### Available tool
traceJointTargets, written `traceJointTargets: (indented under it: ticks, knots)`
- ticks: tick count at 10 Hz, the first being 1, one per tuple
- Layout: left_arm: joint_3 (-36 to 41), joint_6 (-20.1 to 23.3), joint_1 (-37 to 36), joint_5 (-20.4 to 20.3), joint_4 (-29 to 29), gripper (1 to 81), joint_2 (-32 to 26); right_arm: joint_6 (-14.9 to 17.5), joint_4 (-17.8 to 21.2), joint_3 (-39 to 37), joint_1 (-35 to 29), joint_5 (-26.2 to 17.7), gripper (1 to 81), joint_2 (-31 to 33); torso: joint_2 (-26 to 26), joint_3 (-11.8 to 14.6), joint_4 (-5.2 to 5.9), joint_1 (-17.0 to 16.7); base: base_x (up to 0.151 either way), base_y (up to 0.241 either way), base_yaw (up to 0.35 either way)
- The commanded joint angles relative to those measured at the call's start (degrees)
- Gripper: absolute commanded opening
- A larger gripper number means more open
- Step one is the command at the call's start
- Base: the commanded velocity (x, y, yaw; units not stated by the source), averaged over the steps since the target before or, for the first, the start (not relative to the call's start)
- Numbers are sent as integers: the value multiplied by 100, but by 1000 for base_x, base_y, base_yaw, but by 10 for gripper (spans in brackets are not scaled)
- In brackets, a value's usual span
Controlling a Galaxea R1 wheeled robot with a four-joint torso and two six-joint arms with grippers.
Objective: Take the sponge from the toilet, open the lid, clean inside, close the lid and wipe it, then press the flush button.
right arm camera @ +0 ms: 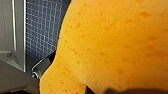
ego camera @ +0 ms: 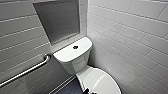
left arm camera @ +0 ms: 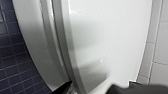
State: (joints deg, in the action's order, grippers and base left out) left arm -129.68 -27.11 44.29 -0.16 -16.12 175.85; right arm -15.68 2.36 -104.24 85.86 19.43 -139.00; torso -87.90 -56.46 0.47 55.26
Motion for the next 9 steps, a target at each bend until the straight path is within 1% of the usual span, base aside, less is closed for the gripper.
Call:
traceJointTargets:
  ticks: [1,4,5,6,7,9]
  knots:
    - [-40,39,-864,-98,109,811,469,-14,-61,186,-2,-361,10,247,0,0,0,0,0,0,0]
    - [-49,39,-873,-90,109,811,504,-14,-52,248,-2,-361,10,273,0,0,0,0,0,0,0]
    - [177,39,-899,-98,100,811,391,-14,-52,248,6,-361,10,273,0,0,0,0,0,0,0]
    - [721,22,-978,-142,30,811,102,-14,-52,248,7,-352,10,274,0,0,0,0,0,0,0]
    - [1241,-144,-1075,-169,38,811,-172,-14,-52,256,15,-352,10,282,0,0,0,0,0,0,0]
    - [1779,-338,-1207,-300,38,811,-453,-14,-52,265,6,-352,10,282,0,0,0,0,0,0,0]
